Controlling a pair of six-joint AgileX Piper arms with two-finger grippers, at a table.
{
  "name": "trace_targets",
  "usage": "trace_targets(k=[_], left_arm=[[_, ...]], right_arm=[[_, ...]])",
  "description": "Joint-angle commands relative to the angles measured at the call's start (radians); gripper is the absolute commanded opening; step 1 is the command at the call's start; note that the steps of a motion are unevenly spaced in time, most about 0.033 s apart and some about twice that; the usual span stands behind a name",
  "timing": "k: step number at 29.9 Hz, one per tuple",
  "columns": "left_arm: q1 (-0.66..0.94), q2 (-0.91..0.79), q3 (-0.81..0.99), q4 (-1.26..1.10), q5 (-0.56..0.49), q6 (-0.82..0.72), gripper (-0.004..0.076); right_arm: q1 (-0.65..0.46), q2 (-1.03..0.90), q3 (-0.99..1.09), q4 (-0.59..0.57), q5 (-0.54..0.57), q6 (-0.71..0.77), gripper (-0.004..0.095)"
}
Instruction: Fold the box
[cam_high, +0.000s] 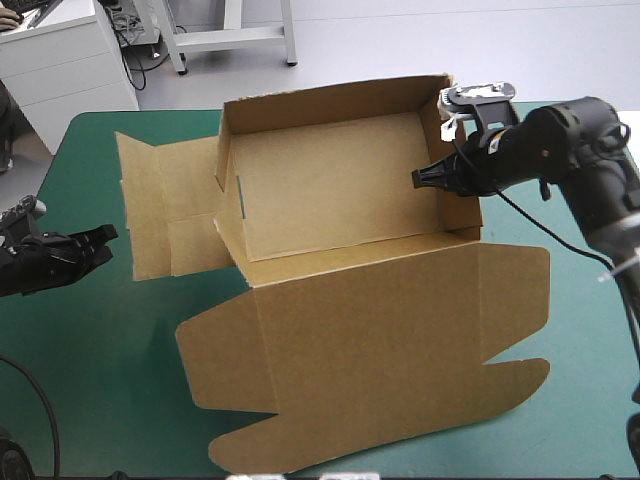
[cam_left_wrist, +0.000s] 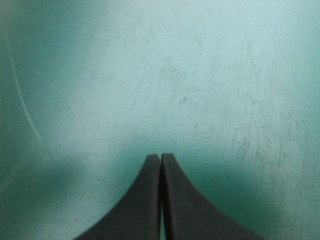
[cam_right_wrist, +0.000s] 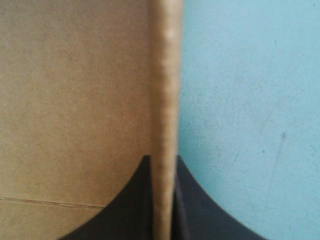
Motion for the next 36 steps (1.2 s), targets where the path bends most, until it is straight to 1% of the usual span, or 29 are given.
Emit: trace_targets(k=[1, 6, 8, 9, 11, 12, 16, 18, 19, 26, 29, 33, 36], left_arm=[[-0.007, -0.029, -0.026, -0.04, -0.004, 0.008, -0.0032], [-0.007, -0.029, -0.026, -0.036, 0.048, 0.032, -0.0031], [-0.007, -0.029, -0.026, -0.032, 0.064, 0.051, -0.001], [-0.007, -0.029, -0.026, -0.032, 0.069, 0.062, 0.0022], [-0.007, -0.029, -0.026, -0.032, 0.086, 0.062, 0.0091], [-0.007, -0.029, -0.026, -0.029, 0.098, 0.062, 0.015], [-0.016, -0.029, -0.026, 0.044, 0.104, 0.055, 0.046], [-0.032, -0.029, -0.026, 0.065, 0.108, 0.039, 0.0559], [-0.039, -0.029, -0.026, 0.068, 0.106, 0.039, 0.0584], [-0.148, -0.029, -0.026, -0.006, 0.104, 0.039, 0.0584], [-0.201, -0.029, -0.026, -0.013, 0.106, 0.046, 0.0584], [-0.249, -0.029, -0.026, -0.112, 0.116, 0.097, 0.0584], [-0.274, -0.029, -0.026, -0.198, 0.14, 0.165, 0.0584]], right_arm=[[-0.006, -0.11, -0.032, 0.077, -0.008, -0.047, -0.002], [-0.006, -0.131, -0.033, 0.082, -0.076, -0.084, -0.0023], [-0.006, -0.127, -0.033, 0.087, -0.094, -0.086, -0.0023], [-0.006, -0.124, -0.033, 0.092, -0.096, -0.086, -0.0023], [-0.006, -0.116, -0.033, 0.092, -0.095, -0.088, -0.0023], [-0.006, -0.109, -0.033, 0.086, -0.095, -0.104, -0.0023], [-0.006, -0.098, -0.033, 0.093, -0.092, -0.225, -0.0023], [-0.006, -0.098, -0.033, 0.093, -0.088, -0.242, -0.0023], [-0.006, -0.096, -0.033, 0.093, -0.088, -0.245, -0.0023], [-0.006, -0.096, -0.033, 0.15, -0.093, -0.243, -0.0023], [-0.006, -0.089, -0.033, 0.153, -0.103, -0.224, -0.0023], [-0.006, -0.063, -0.033, 0.133, -0.086, -0.224, -0.0023], [-0.009, -0.031, -0.033, 0.121, -0.086, -0.186, -0.0023]])
